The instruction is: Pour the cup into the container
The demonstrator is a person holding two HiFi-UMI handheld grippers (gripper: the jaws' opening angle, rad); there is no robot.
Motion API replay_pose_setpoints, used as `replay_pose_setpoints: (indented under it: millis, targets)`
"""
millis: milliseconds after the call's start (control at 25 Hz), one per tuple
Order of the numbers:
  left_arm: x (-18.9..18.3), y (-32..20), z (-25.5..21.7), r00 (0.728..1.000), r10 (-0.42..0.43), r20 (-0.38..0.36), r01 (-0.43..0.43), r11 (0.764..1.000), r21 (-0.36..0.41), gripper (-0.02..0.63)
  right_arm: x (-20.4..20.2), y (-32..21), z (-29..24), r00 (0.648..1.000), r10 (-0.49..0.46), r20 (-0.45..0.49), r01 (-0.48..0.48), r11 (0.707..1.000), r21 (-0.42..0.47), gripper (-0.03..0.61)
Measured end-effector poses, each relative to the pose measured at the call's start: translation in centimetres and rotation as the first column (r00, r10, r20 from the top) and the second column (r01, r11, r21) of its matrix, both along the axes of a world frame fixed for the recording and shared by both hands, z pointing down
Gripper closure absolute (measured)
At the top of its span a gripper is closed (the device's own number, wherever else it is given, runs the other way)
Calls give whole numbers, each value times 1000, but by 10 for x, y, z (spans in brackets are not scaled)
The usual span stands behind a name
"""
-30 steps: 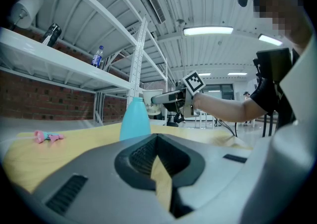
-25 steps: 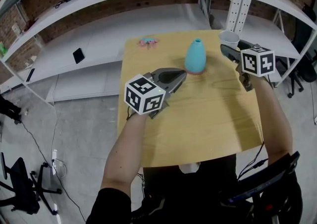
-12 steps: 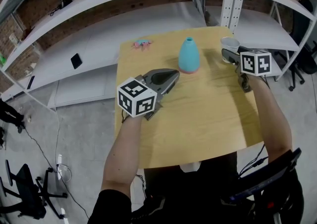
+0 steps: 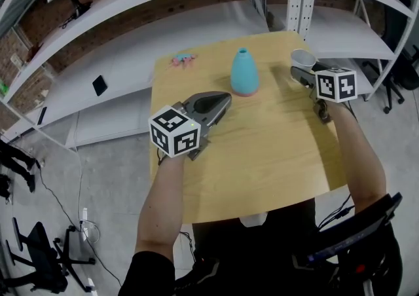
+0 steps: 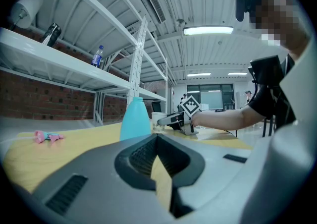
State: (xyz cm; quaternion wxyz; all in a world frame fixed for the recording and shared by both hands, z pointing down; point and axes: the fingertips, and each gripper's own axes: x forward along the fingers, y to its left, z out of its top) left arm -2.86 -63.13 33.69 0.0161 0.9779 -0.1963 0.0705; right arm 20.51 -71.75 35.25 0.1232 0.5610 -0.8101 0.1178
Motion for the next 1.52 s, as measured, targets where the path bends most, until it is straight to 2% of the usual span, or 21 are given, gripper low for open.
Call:
replay_pose_setpoints:
  millis: [320, 600, 800, 840, 1040, 1200, 1520]
  targets:
    - [0, 1, 0, 1000, -2, 0, 2, 1000, -3, 612, -1, 11, -10, 1000, -8, -20, 9, 999, 34, 278]
    - [-1, -1, 0, 1000, -3, 3, 3, 1000, -1, 612, 6, 35, -27, 999, 45, -6, -44, 997, 67, 278]
    - [-3, -3, -1, 999, -38, 2, 38, 999, -4, 612, -3, 65, -35, 1000, 12, 15, -14, 996, 92, 281]
    - [-4, -4, -1, 999, -47, 2, 47, 999, -4, 612, -7, 69, -37, 1000, 4, 22, -7, 995, 104, 290]
    - [-6, -5, -1, 997, -71, 5, 71, 997, -6, 612, -29, 88, -45, 999, -39, 11, 37, 988, 152, 457]
    - [-5, -2, 0, 998, -66, 5, 66, 998, -8, 612, -41, 100, -48, 997, -60, 44, 51, 983, 177, 577]
    - [-10, 24, 1, 999, -39, 24, 39, 999, -8, 612, -56, 120, -54, 993, -111, 37, 102, 975, 198, 577]
